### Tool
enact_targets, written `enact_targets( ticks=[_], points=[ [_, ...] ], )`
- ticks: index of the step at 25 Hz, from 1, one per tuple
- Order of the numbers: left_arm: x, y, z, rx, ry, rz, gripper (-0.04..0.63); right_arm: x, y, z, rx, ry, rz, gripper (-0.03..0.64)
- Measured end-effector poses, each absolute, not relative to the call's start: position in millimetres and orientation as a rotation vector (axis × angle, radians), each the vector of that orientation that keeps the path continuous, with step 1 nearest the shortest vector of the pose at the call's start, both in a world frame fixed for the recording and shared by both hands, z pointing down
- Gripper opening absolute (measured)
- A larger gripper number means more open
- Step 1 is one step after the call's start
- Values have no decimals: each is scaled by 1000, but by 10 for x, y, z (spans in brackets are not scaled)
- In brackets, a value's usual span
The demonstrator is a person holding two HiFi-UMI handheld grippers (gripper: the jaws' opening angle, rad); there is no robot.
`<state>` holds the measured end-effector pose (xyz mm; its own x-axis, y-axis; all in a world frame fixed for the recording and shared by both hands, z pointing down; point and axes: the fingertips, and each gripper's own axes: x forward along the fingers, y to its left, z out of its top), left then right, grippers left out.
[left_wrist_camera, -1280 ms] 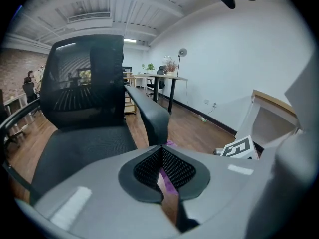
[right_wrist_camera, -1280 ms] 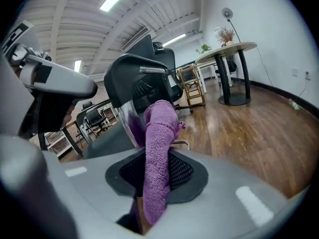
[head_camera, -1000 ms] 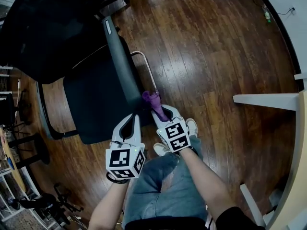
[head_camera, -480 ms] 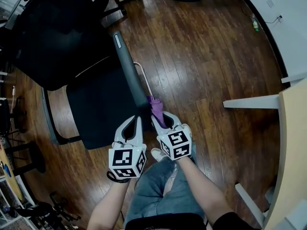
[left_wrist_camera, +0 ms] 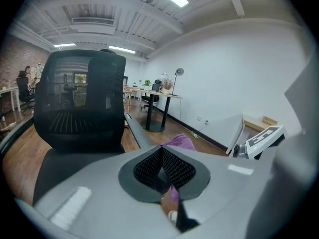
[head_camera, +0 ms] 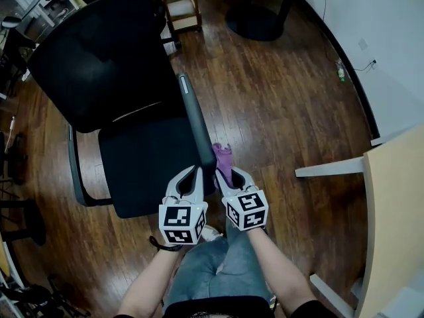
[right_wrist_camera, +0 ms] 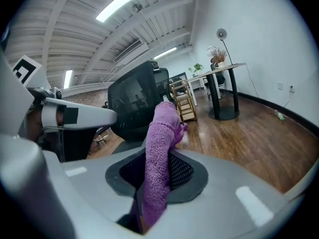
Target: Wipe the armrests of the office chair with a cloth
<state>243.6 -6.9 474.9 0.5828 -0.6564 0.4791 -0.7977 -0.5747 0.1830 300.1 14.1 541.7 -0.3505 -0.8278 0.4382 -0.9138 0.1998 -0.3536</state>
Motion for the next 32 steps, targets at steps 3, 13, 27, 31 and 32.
enact_targets(
  ticks=[3,13,27,31,32],
  points=[
    [2424,-172,4715,2435,-1180,497,4,3046,57,5386,1685,-2303,831,75],
    [2459,-748,4646,2396,-1234,476,4,3067,-577,5244,1587,-2345,805,75],
    [2543,-1801,4690,2277,-1353,479,5,3125,-1737,5205,1418,-2411,825,75],
    [2521,-2084,4731,2245,-1390,473,3,3139,-2075,5236,1378,-2422,814,75],
    [2515,-2145,4748,2238,-1397,472,5,3143,-2154,5248,1369,-2425,811,75]
  ],
)
